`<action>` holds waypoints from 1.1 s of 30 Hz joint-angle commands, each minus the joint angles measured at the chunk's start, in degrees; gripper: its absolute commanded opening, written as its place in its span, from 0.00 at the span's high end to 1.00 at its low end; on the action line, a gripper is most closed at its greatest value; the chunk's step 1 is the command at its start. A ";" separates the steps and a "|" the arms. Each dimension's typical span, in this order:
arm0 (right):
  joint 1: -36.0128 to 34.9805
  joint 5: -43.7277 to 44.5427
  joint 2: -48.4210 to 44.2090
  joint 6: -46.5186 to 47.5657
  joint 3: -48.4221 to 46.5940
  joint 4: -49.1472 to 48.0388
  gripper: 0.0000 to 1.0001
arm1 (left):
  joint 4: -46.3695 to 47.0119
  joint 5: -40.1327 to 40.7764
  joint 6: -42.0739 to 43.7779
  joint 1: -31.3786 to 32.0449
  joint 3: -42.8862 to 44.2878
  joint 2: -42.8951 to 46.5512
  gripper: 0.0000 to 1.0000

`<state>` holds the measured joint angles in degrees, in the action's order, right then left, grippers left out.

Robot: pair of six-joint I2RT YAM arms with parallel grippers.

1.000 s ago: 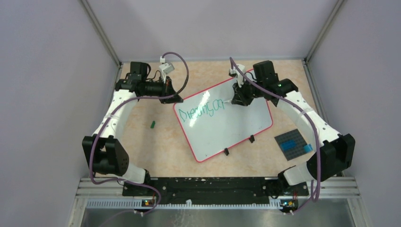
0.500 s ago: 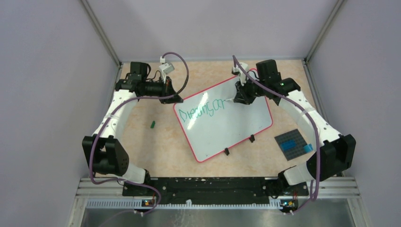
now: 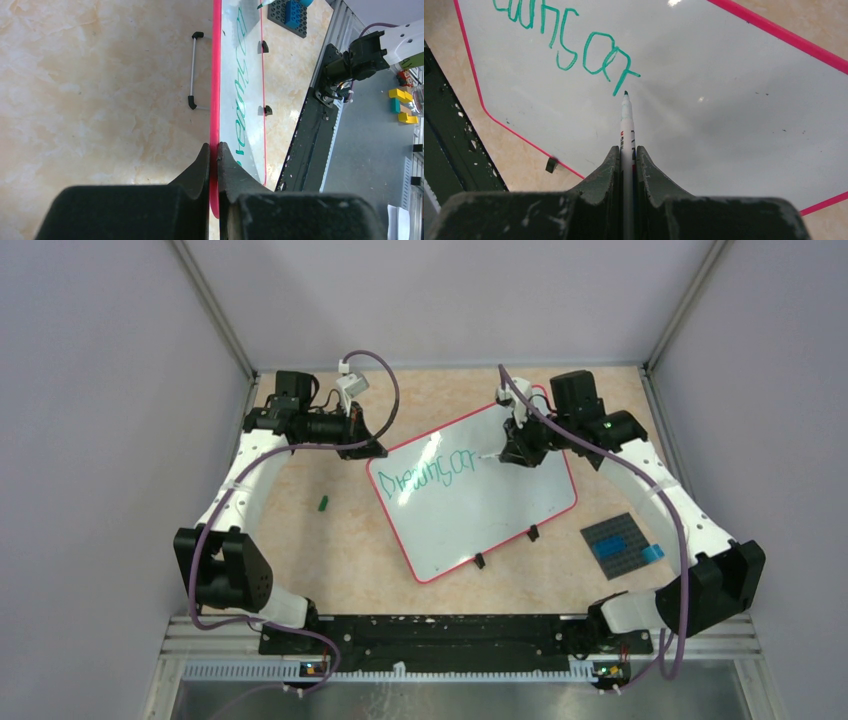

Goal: Write a sentence on the whiteboard

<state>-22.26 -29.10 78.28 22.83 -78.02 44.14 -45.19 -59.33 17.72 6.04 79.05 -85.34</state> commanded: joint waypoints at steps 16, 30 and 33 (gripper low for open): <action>0.54 -0.33 0.71 -0.93 0.46 -4.25 1.00 | -2.99 0.01 0.57 1.87 -1.56 0.05 1.00; 1.05 3.03 2.89 0.25 -0.36 -4.76 1.00 | -3.00 0.47 0.61 1.87 -1.56 -0.35 1.00; 2.19 3.37 2.79 0.84 -1.25 -4.05 1.00 | -2.98 0.39 0.65 1.87 -1.58 -0.44 1.00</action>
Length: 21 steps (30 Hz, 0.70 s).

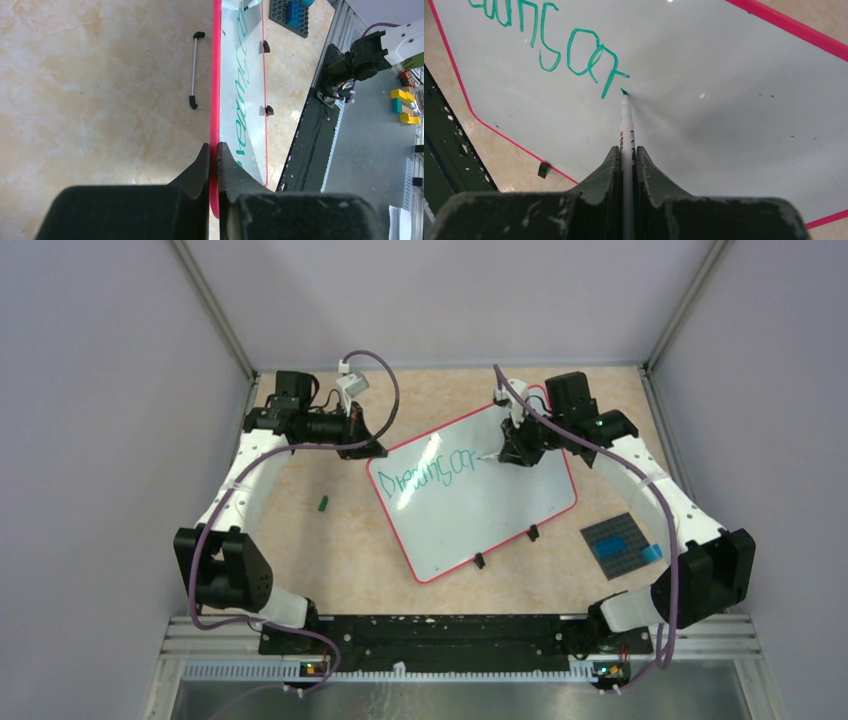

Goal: Write a sentence on the whiteboard

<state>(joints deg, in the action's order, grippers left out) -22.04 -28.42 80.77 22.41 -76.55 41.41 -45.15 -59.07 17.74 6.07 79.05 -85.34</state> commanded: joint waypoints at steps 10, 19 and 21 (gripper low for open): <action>3.57 2.72 2.54 1.59 -7.05 -0.64 1.00 | -3.05 -0.12 0.74 1.84 -1.45 -0.69 1.00; 1.19 1.43 4.38 1.40 -8.89 -0.21 1.00 | -3.07 0.01 0.81 1.84 -1.45 -0.66 1.00; 0.44 1.36 4.31 1.34 -8.43 -0.29 1.00 | -3.05 0.09 0.85 1.84 -1.47 -0.63 1.00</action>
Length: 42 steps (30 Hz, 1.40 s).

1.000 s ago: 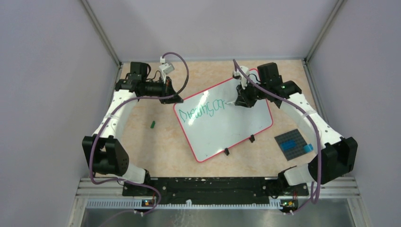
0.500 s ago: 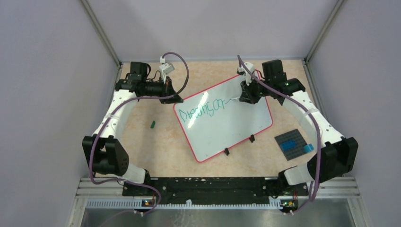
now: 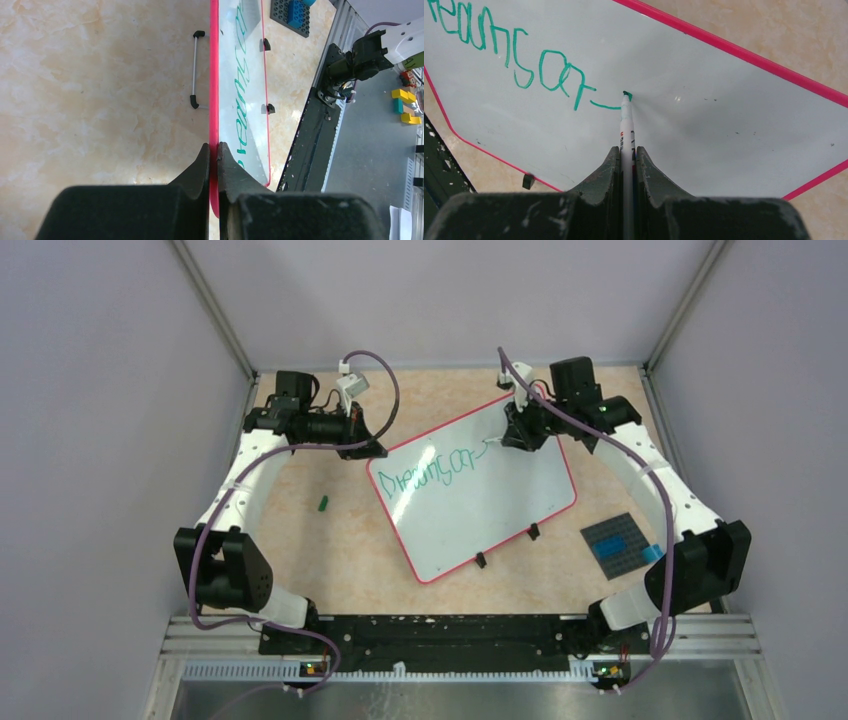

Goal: Write a sentence on the whiteboard

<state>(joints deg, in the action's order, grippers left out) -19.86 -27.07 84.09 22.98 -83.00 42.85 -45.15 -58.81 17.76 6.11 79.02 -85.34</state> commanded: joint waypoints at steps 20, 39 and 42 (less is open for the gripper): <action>-3.00 1.69 -4.60 0.99 8.59 -2.72 1.00 | -3.04 -0.26 0.96 1.80 -1.76 -0.75 1.00; 1.96 1.67 -1.98 3.91 2.19 -0.06 1.00 | -2.96 0.32 1.12 1.89 -1.72 -0.86 1.00; 1.91 -1.68 -2.10 4.69 0.29 1.91 1.00 | -3.05 0.53 1.31 1.89 -1.50 -0.96 1.00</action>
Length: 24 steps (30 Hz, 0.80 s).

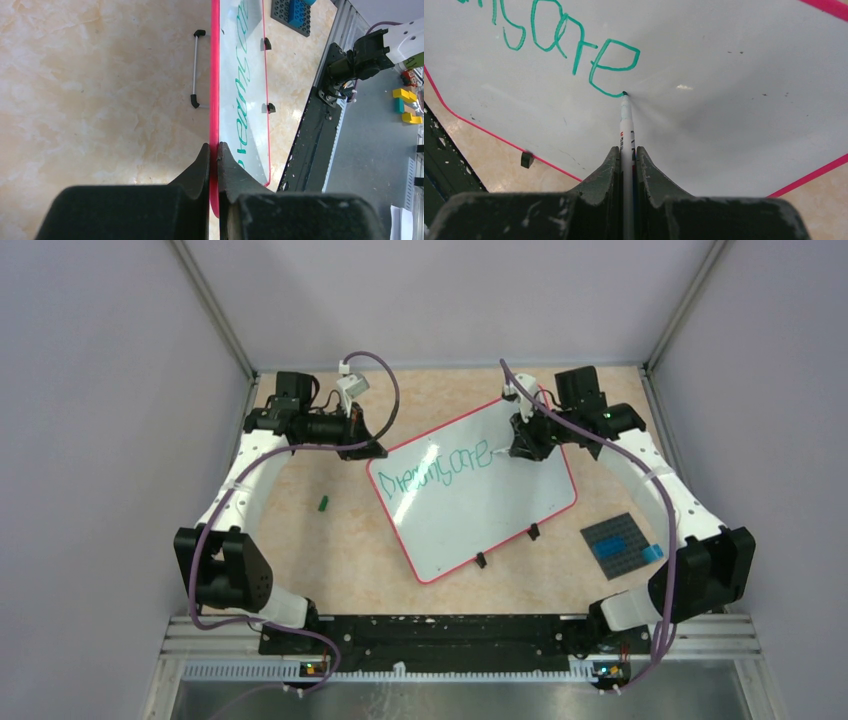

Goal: Write a sentence on the whiteboard

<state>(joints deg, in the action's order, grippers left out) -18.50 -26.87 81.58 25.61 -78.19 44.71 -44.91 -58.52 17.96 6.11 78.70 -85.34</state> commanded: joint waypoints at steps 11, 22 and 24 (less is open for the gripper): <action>-10.55 -11.23 -5.37 0.60 2.75 1.26 1.00 | -3.92 0.45 1.46 1.93 1.08 -2.88 1.00; -24.78 -7.81 -5.26 -3.61 13.05 -8.54 1.00 | -3.94 0.22 1.33 1.99 1.16 -3.71 1.00; -27.89 -7.06 -5.69 -4.37 13.33 -9.47 1.00 | -3.94 -0.16 1.22 1.98 1.05 -4.06 1.00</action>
<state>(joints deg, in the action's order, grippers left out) -42.13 -34.63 77.30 23.27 -64.95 41.08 -45.93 -59.11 17.98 6.11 80.16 -86.80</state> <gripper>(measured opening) 0.094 0.057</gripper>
